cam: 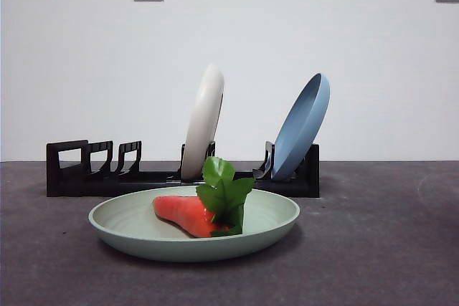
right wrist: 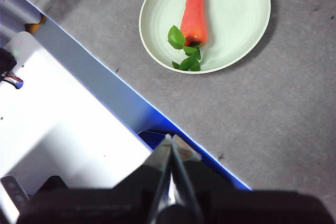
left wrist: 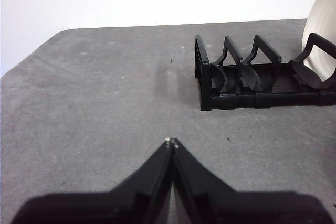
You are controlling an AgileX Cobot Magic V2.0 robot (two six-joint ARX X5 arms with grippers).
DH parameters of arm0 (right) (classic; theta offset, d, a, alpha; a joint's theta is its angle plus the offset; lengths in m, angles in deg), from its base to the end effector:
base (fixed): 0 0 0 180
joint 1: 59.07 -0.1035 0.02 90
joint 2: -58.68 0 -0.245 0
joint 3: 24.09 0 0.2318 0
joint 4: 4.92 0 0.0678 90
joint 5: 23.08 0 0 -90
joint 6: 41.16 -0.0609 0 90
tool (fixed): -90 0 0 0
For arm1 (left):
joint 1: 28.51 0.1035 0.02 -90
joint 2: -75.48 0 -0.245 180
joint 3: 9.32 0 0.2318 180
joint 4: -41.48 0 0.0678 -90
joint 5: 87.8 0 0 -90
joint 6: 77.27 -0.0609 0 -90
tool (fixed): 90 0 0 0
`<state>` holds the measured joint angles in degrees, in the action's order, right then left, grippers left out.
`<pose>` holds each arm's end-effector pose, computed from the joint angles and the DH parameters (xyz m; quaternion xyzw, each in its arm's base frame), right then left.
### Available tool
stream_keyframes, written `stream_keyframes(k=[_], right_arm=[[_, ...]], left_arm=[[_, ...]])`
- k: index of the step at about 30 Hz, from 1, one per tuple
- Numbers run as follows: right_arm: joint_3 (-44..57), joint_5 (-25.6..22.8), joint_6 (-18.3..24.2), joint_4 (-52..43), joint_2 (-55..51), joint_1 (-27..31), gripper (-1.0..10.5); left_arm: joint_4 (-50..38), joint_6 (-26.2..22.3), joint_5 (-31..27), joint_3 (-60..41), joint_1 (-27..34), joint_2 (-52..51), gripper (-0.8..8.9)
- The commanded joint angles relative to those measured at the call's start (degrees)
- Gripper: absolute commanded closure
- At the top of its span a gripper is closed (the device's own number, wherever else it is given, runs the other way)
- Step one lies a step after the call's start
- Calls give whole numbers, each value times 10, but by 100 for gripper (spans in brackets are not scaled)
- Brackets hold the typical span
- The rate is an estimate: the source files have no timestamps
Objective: Take the green plate from the plate rack,put the plate on the table,take the carrot from the table,put the carrot in the plate
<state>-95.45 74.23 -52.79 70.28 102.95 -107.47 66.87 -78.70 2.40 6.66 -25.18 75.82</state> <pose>0.0849 0.1072 0.2846 -0.0605 0.4230 0.3858 0.8177 0.1249 0.0071 0.1457 0.0098 0.0853 0.0262 0.9960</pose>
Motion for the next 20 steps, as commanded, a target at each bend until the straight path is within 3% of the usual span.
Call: stream_keyframes(k=[1, 4, 7, 10, 13, 17, 20], right_arm=[[-1, -15, 23, -8, -8, 7, 946], [2, -36, 72, -47, -34, 59, 946], [26, -6, 104, -125, -72, 141, 946], [76, 30, 110, -196, -130, 254, 946], [145, 31, 121, -266, -184, 348, 946], [262, 31, 116, -389, -263, 421, 946], [345, 30, 106, -459, -315, 443, 946]], left_arm=[[-2, 3, 0, -8, 2, -2, 817], [-2, 3, 0, -8, 2, -2, 817], [-2, 3, 0, -8, 2, -2, 817], [-2, 3, 0, -8, 2, -2, 817], [-2, 3, 0, -8, 2, -2, 817], [-2, 3, 0, -8, 2, -2, 817], [-2, 3, 0, -8, 2, -2, 817]])
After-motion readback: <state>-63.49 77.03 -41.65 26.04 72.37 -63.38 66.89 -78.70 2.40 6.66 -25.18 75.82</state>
